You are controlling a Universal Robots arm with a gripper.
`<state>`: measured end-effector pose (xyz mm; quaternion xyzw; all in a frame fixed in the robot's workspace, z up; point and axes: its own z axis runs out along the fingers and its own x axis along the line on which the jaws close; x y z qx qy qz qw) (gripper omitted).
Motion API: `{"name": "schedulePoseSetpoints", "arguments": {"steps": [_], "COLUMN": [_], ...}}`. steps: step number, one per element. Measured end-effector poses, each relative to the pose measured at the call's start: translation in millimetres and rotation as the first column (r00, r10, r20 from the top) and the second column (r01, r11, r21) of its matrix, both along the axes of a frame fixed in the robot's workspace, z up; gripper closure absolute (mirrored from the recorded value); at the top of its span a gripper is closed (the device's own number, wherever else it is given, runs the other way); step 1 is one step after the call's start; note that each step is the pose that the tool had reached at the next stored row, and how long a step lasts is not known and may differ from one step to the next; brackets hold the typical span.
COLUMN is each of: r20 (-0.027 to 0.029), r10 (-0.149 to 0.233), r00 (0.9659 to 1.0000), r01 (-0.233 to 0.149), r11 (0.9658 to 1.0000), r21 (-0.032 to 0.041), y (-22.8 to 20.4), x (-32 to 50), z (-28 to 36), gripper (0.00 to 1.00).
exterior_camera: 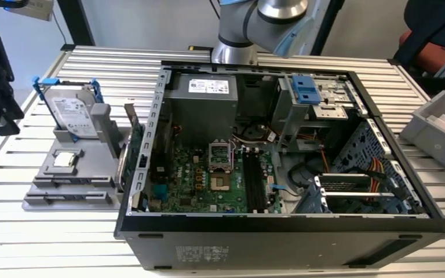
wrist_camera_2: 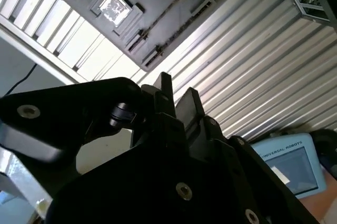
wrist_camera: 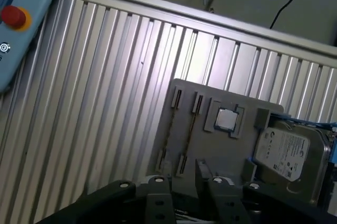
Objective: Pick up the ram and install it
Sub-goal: 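Pick up the ram and move it above insertion slot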
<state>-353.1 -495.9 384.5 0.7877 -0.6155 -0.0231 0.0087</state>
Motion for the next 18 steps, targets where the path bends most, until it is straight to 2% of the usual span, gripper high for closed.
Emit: {"name": "schedulePoseSetpoints", "arguments": {"steps": [6,7,10,12,16,18], "r20": [0.0,0.0,-0.0001,0.0001,0.0001,-0.0003], "r10": [0.036,0.033,-0.019,-0.055,-0.127,-0.149], "r00": [0.9994,0.9995,0.9998,0.9985,0.9919,0.9889], "r01": [-0.036,-0.033,0.019,0.055,0.127,0.149], "r11": [0.9994,0.9995,0.9998,0.9985,0.9919,0.9889], "r21": [0.0,0.0,-0.0001,0.0001,0.0,-0.0004], "y": [0.0,0.0,0.1,0.0,0.0,0.1], "x": [0.0,0.0,-0.1,0.0,0.0,0.0], "z": [0.0,0.0,-0.7,-2.2,-6.1,-6.3], "gripper": [0.0,0.0,0.0,0.0,0.0,0.0]}}
